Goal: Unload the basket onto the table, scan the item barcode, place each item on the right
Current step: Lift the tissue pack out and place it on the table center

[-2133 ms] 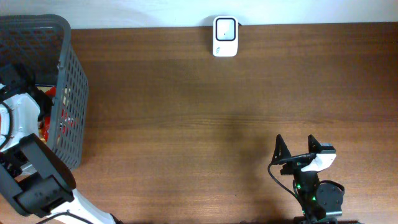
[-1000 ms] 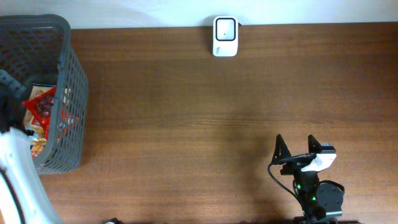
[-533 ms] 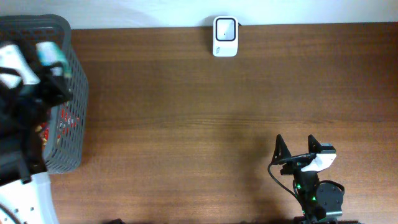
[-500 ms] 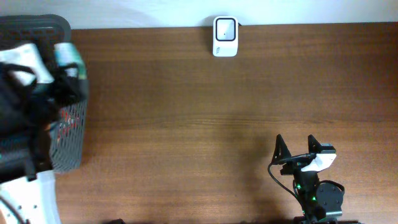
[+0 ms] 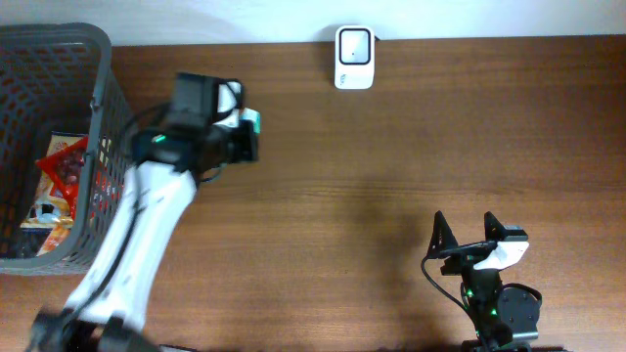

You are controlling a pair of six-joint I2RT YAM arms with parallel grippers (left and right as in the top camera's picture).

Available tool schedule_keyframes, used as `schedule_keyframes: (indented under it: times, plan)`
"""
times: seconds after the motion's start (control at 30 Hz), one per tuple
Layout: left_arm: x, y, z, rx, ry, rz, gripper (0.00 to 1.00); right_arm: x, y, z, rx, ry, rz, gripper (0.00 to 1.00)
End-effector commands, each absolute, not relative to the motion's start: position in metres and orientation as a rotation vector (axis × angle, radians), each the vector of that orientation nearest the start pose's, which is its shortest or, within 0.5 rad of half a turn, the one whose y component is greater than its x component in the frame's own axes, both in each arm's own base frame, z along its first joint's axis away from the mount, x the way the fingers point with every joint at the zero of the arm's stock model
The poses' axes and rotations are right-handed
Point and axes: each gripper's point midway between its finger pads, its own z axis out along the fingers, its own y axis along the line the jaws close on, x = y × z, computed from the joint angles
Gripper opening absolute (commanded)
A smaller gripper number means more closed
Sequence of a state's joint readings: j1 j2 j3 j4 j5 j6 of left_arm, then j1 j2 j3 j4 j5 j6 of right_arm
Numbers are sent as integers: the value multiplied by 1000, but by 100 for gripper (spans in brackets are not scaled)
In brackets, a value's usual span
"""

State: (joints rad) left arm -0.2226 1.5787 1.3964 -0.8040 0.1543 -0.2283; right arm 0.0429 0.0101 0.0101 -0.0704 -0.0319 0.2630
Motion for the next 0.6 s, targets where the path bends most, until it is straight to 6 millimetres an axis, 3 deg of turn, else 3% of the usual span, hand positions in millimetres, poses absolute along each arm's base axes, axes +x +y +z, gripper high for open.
schedule_keyframes:
  times: [0.0,0.03,0.13,0.17,0.23,0.57]
  plan:
    - [396,-131,140,97,2691,-300,0,245,19,156,150,1648,280,98]
    - [396,-137,130,114,2713,-298,1,245,19,156,150,1648,279,99]
    - [394,-150,112,155,2751,-294,20,245,19,156,150,1648,280,99]
    - [394,-152,110,162,2755,-295,21,245,19,156,150,1648,279,99]
    - [395,-154,109,167,2749,-298,31,245,19,156,150,1648,279,98]
    - [401,-155,115,164,2721,-305,48,245,19,156,150,1648,280,99]
